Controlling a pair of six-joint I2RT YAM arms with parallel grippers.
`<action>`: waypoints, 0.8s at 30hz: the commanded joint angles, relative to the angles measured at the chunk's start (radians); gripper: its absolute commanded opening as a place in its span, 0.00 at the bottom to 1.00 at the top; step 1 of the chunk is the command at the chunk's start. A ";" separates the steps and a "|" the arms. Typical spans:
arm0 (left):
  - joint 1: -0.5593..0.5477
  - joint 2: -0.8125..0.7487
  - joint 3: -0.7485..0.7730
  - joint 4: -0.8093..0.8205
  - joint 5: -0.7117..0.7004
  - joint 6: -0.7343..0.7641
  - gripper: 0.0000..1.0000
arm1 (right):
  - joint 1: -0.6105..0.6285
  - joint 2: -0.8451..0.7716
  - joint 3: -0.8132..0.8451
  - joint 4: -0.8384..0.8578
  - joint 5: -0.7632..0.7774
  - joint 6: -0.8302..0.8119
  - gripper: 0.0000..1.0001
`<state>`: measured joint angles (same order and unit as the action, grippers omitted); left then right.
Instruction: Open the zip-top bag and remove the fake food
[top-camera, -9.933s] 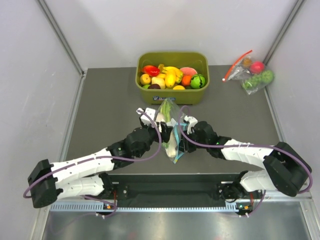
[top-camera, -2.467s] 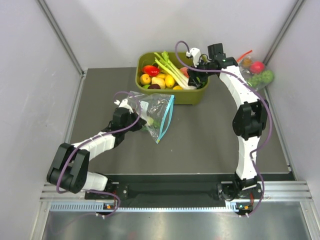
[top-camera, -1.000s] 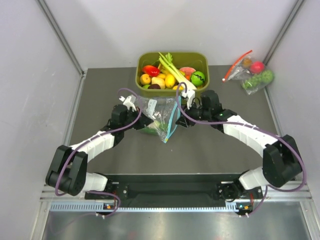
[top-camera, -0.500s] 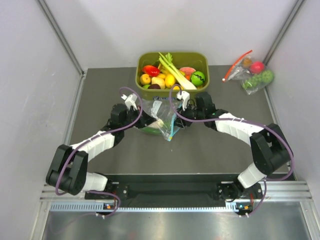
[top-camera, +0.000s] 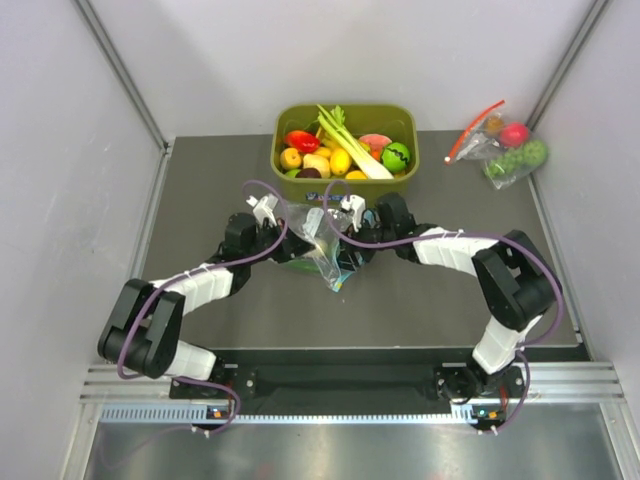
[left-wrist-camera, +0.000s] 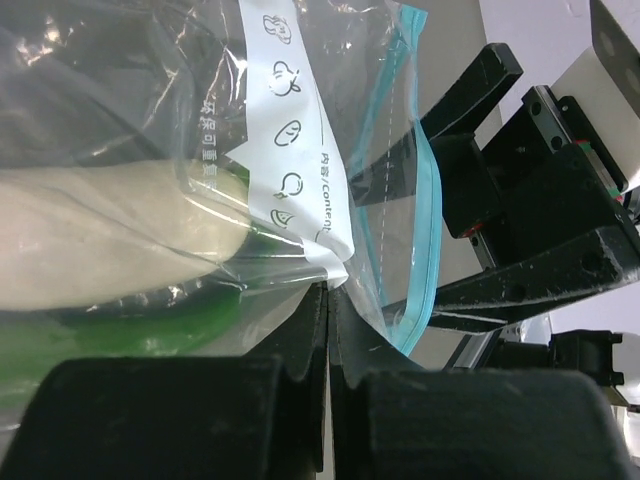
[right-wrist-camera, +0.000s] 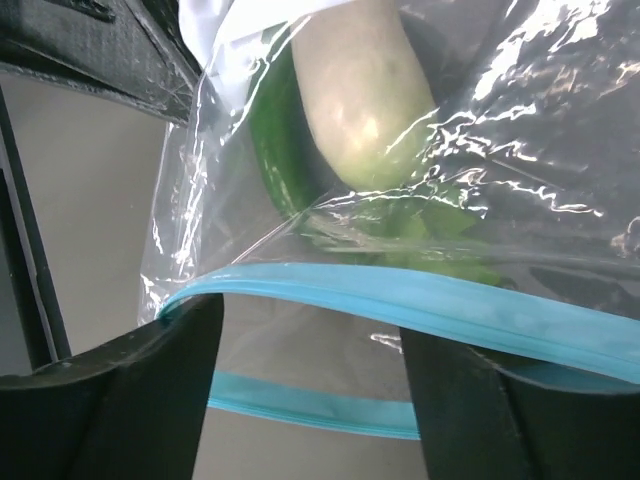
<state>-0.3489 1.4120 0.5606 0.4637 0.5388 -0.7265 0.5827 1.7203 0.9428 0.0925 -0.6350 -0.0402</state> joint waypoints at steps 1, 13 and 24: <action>-0.002 0.005 -0.008 0.089 0.030 -0.007 0.00 | 0.026 0.005 0.007 0.108 -0.017 -0.006 0.72; -0.001 0.056 -0.007 0.118 0.095 0.004 0.00 | 0.032 0.070 0.010 0.259 0.095 0.029 0.84; -0.001 0.084 0.002 0.138 0.191 0.012 0.00 | 0.032 0.197 0.102 0.256 0.100 0.034 0.80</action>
<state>-0.3489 1.4883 0.5556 0.5297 0.6807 -0.7300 0.5976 1.9018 0.9905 0.3008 -0.5114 -0.0063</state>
